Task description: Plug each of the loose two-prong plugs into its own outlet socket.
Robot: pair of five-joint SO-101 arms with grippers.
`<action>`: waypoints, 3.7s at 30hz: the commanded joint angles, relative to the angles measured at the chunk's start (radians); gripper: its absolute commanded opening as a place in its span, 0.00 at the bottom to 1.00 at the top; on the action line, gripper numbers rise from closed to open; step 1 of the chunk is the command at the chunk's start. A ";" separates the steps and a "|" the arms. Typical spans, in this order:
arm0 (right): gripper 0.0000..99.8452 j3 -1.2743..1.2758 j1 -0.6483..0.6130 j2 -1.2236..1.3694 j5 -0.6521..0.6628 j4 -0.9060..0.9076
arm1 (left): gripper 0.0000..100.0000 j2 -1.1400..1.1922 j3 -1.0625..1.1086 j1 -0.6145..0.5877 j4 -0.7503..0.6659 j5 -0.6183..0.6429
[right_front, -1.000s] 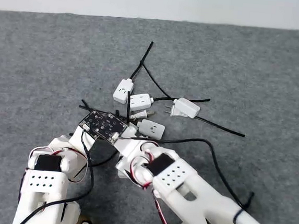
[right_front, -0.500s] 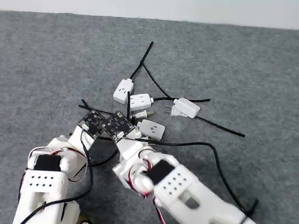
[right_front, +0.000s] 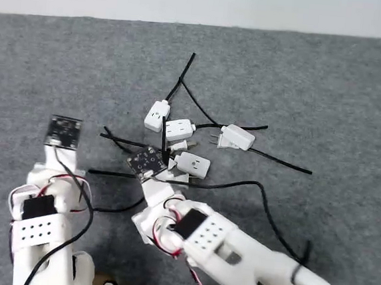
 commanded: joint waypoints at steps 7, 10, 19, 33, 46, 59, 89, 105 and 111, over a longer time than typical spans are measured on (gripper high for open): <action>0.26 -0.153 0.007 0.236 -0.009 -0.039 | 0.08 -0.012 -0.061 -0.040 -0.029 0.052; 0.07 -0.158 0.008 0.236 -0.005 -0.039 | 0.08 -0.012 -0.053 -0.038 -0.034 0.052; 0.01 -0.166 0.156 -0.050 0.081 0.219 | 0.08 -0.012 -0.051 -0.037 -0.034 0.052; 0.01 -0.160 1.079 -0.961 0.405 0.668 | 0.08 -0.012 -0.012 0.040 -0.034 0.052; 0.01 -0.037 1.744 -0.433 0.509 0.186 | 0.08 -0.012 0.013 0.094 -0.028 0.052; 0.31 -0.052 1.952 0.024 0.733 -0.099 | 0.08 -0.012 -0.008 0.250 0.075 0.126; 0.27 0.057 1.225 -0.107 0.471 0.272 | 0.37 1.002 -0.760 0.853 0.006 1.138; 0.27 -0.089 1.225 0.133 0.482 0.295 | 0.39 1.197 -0.949 0.836 0.097 1.189; 0.27 -0.094 1.205 0.142 0.517 0.294 | 0.39 1.270 -1.066 0.821 0.110 1.188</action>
